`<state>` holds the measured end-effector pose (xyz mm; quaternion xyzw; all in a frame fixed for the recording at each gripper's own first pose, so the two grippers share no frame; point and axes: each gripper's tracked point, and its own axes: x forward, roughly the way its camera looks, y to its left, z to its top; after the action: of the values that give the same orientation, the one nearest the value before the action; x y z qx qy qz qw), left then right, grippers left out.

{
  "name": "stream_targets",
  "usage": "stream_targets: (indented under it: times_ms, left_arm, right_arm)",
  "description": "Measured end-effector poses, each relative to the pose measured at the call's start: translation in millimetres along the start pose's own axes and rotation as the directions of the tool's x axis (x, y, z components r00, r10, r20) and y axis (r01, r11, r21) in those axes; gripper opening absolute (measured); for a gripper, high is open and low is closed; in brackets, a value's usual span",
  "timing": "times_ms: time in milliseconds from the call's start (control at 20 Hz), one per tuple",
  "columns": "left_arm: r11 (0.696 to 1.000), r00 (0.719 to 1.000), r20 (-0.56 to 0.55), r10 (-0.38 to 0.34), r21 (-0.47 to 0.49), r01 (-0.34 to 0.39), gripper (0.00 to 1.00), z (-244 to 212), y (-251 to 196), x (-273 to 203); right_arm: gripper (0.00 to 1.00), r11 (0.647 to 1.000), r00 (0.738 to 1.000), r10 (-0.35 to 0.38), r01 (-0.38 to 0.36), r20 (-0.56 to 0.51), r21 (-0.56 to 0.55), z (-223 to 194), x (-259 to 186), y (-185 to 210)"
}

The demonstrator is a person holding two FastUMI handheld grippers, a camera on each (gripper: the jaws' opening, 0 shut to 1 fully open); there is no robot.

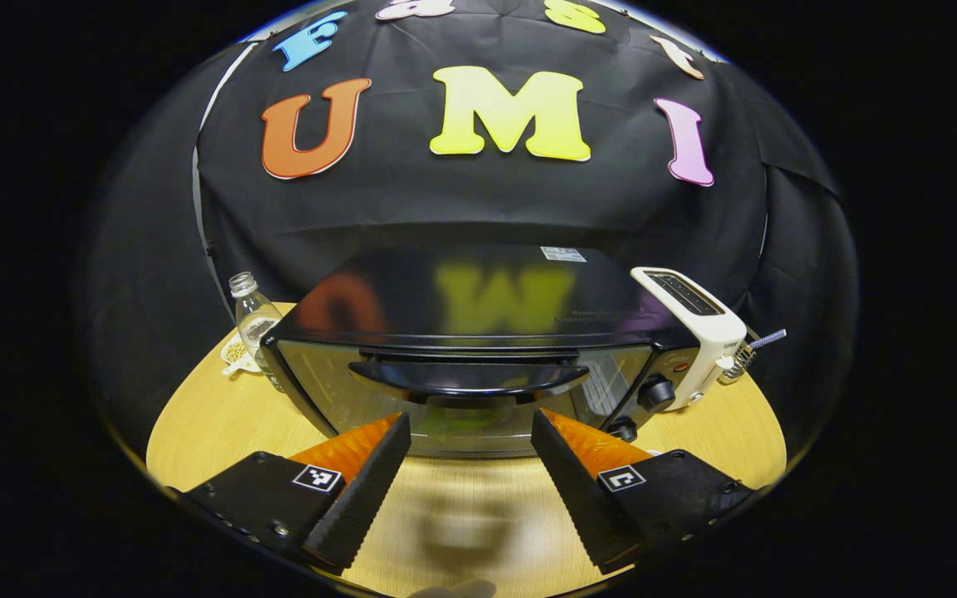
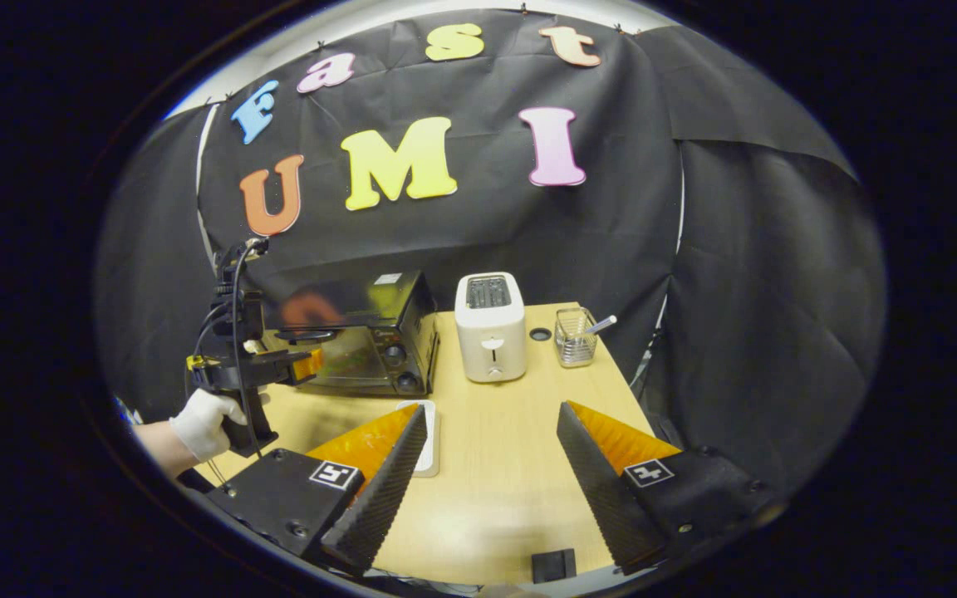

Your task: Open the electric oven with the left hand, put the food in, and close the electric oven.

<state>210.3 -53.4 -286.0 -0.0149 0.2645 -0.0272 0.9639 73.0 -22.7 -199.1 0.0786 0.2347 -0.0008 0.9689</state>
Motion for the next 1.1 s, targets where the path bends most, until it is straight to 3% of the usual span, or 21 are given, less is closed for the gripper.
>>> stream_targets:
  times_ms: [50, 100, 150, 200, 250, 300, 600, 700, 750, 800, 850, 950, 1050, 1100]
  left_arm:
    - [1.000, 1.000, 0.003, -0.001, 0.002, 0.001, 0.96, 2, 0, -7]
    - [1.000, 1.000, 0.009, -0.006, 0.000, 0.006, 0.96, 4, -1, -17]
    - [1.000, 1.000, 0.027, -0.011, -0.003, 0.011, 0.96, 11, -3, -28]
    - [1.000, 0.999, 0.044, -0.020, -0.006, 0.020, 0.96, 16, -5, -38]
    - [1.000, 0.998, 0.065, -0.027, -0.009, 0.027, 0.96, 22, -6, -53]
    - [0.999, 0.995, 0.088, -0.038, -0.010, 0.039, 0.96, 29, -8, -67]
    - [0.998, 0.970, 0.237, -0.054, 0.026, 0.049, 0.96, 77, 19, -167]
    - [0.999, 0.955, 0.296, -0.031, 0.024, 0.025, 0.96, 96, 37, -203]
    - [1.000, 0.946, 0.323, -0.018, 0.018, 0.013, 0.96, 105, 45, -219]
    - [1.000, 0.936, 0.351, -0.004, 0.007, 0.002, 0.88, 113, 52, -236]
    - [1.000, 0.929, 0.369, 0.001, -0.005, 0.001, 0.95, 120, 57, -252]
    - [1.000, 0.911, 0.412, 0.019, -0.029, -0.007, 1.00, 131, 68, -278]
    - [0.999, 0.898, 0.439, 0.033, -0.035, -0.020, 0.84, 141, 75, -298]
    - [0.999, 0.891, 0.453, 0.038, -0.031, -0.027, 0.93, 146, 78, -306]
  right_arm:
    - [1.00, 1.000, 1.000, 0.006, -0.006, 0.004, -0.001, 0, -2, 2]
    - [0.91, 1.000, 1.000, 0.016, -0.016, 0.008, -0.005, 1, -2, 7]
    - [0.91, 1.000, 1.000, 0.025, -0.025, 0.012, -0.013, 2, -2, 11]
    - [1.00, 0.999, 0.999, 0.035, -0.034, 0.014, -0.020, 3, -2, 16]
    - [1.00, 0.999, 0.999, 0.048, -0.047, 0.023, -0.025, 7, -4, 22]
    - [0.91, 0.998, 0.998, 0.056, -0.055, 0.035, -0.030, 11, -5, 27]
    - [0.91, 0.994, 0.984, 0.098, -0.089, 0.151, -0.062, 52, -28, 65]
    - [0.91, 0.992, 0.972, 0.110, -0.095, 0.207, -0.079, 71, -42, 79]
    - [1.00, 0.992, 0.965, 0.114, -0.096, 0.236, -0.086, 81, -49, 84]
    - [1.00, 0.991, 0.958, 0.116, -0.094, 0.264, -0.094, 91, -56, 88]
    - [1.00, 0.991, 0.951, 0.117, -0.093, 0.286, -0.098, 99, -62, 93]
    - [1.00, 0.988, 0.935, 0.134, -0.103, 0.327, -0.111, 115, -74, 106]
    - [1.00, 0.985, 0.923, 0.142, -0.098, 0.359, -0.139, 128, -85, 115]
    - [1.00, 0.984, 0.914, 0.145, -0.094, 0.379, -0.149, 135, -91, 120]
